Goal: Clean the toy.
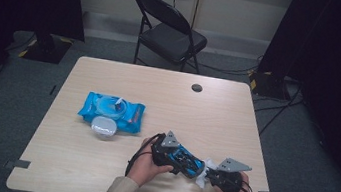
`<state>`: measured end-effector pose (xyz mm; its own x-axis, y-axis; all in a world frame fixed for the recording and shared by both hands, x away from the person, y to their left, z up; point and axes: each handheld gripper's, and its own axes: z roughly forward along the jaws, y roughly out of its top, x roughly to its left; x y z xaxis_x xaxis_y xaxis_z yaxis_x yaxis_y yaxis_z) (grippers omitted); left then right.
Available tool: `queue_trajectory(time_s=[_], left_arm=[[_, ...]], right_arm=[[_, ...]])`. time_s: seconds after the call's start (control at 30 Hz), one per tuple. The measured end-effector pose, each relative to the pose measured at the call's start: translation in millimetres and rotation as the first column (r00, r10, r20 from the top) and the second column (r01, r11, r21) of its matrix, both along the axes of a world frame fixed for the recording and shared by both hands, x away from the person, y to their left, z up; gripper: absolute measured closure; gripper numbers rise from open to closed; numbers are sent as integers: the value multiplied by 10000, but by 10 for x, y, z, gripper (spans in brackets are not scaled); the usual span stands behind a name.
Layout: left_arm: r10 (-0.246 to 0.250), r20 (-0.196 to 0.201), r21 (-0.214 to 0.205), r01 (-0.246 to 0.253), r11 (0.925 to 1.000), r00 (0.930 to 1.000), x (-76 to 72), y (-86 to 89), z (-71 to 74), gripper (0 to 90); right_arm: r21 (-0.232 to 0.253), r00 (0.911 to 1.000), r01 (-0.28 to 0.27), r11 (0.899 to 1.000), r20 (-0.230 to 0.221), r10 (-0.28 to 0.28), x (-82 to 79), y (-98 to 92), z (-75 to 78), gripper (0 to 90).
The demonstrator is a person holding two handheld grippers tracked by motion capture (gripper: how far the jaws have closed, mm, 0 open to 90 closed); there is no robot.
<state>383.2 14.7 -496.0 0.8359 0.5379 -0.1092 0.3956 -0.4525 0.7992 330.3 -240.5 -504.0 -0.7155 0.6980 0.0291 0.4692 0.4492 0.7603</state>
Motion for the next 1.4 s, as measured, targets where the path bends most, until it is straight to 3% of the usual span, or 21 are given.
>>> queue_trajectory(time_s=[0.5, 0.93, 1.07, 1.17, 1.4], left_arm=[[5, 29, 1, -5, 10000, 10000, -6, -3, -1, 129], [5, 17, 35, -5, 10000, 10000, -4, 1, 2, 129], [33, 55, -20, -33, 10000, 10000, -9, 0, -4, 129], [47, 89, -62, -47, 10000, 9999, -15, -7, -8, 129], [55, 34, -51, -55, 10000, 10000, -12, -10, -4, 129]], right_arm=[[-42, 9960, -804, 9968, -396, 802, -268, 167, 36, 856], [67, 9924, -1113, 9938, -523, 1115, -330, 318, 41, 857], [422, 9881, -1375, 9896, -638, 1400, -349, 391, 54, 857], [1102, 9847, -1543, 9819, -643, 1620, -361, 435, 119, 857], [1648, 9849, -1724, 9712, 101, 1731, -388, 456, 403, 857]])
